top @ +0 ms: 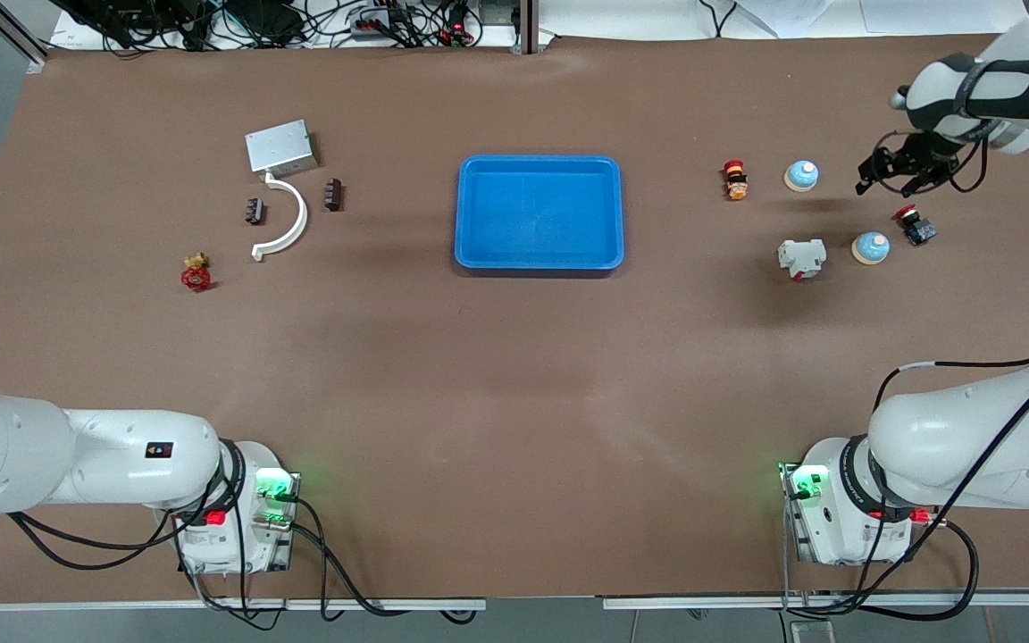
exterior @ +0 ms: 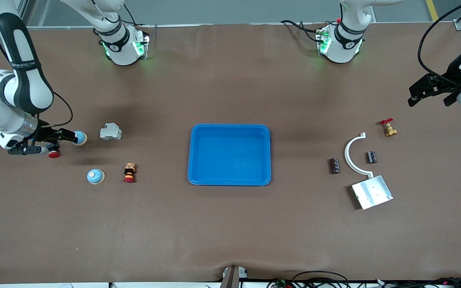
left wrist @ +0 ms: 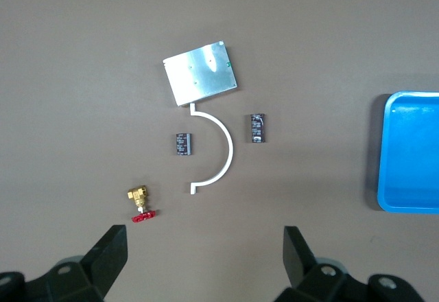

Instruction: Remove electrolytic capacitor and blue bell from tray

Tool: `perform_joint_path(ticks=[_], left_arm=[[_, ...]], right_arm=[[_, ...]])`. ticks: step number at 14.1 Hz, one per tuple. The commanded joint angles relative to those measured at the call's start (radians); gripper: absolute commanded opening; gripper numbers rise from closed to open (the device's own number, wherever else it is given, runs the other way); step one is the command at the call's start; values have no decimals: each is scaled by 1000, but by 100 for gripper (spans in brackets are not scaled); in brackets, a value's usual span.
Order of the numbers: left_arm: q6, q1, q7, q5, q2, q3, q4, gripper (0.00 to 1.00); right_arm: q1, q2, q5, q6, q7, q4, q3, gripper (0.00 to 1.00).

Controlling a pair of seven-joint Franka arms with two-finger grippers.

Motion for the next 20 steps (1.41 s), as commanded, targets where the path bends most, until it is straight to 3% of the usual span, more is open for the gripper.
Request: perform_joint_path(ticks=[1,4,7,16,20], left_arm=[[50,5,19,14,-81,-4,-95,100],[49,5,19,14,-78,-4,-87,100],[43,5,17,13,-74,-4,-81,100],[32,3,15,14,-64,-4,-46,100],[32,3,14,14,-64,-4,-48,100]], right_arm=[[32,-30,-31,-95,89,53,-3,100],[34,-31,-38,-175,89,139,-3,100],[61,-35,-118,-258,92,256,-3,100],[115,-38,-112,-561,190,520,0,100],[141,-42,-107,-591,207,616,0,100]])
